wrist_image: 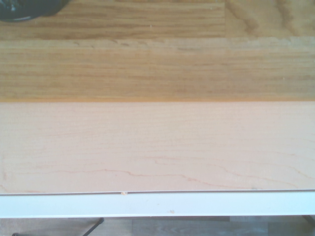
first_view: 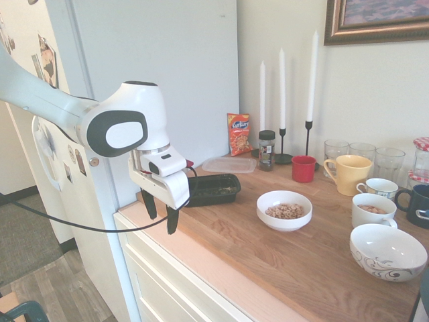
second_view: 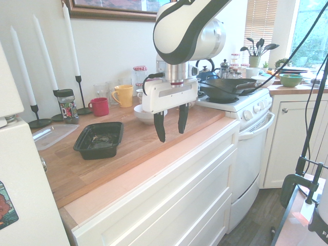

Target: Put the cereal into the box

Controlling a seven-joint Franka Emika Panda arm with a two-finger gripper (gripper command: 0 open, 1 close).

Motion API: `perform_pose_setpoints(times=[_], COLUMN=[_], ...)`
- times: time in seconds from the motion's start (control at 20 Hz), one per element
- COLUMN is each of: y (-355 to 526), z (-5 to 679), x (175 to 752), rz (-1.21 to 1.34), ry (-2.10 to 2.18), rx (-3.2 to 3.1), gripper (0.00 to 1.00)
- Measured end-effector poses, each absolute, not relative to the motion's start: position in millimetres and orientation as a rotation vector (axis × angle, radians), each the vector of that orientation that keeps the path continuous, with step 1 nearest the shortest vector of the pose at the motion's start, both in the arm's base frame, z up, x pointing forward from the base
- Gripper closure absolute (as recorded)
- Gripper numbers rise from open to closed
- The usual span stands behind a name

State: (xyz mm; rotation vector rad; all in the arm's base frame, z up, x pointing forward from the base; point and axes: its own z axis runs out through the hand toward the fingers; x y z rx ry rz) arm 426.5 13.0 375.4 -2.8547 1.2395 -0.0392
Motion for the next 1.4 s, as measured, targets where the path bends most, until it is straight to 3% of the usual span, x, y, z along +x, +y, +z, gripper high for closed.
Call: perform_pose_setpoints(times=[0.3, 0.75, 1.05, 1.4], y=[-19.8, -166.4, -236.6, -247.9], z=[398.9, 429.8, 397.1, 352.9], x=[479.2, 585.4, 617.6, 644.9], rz=[-0.163, -0.255, -0.202, -0.258], ry=[1.296, 1.605, 1.687, 1.732], rx=[-2.811, -2.569, -2.351, -2.275], gripper=[0.00, 0.00, 0.00, 0.00])
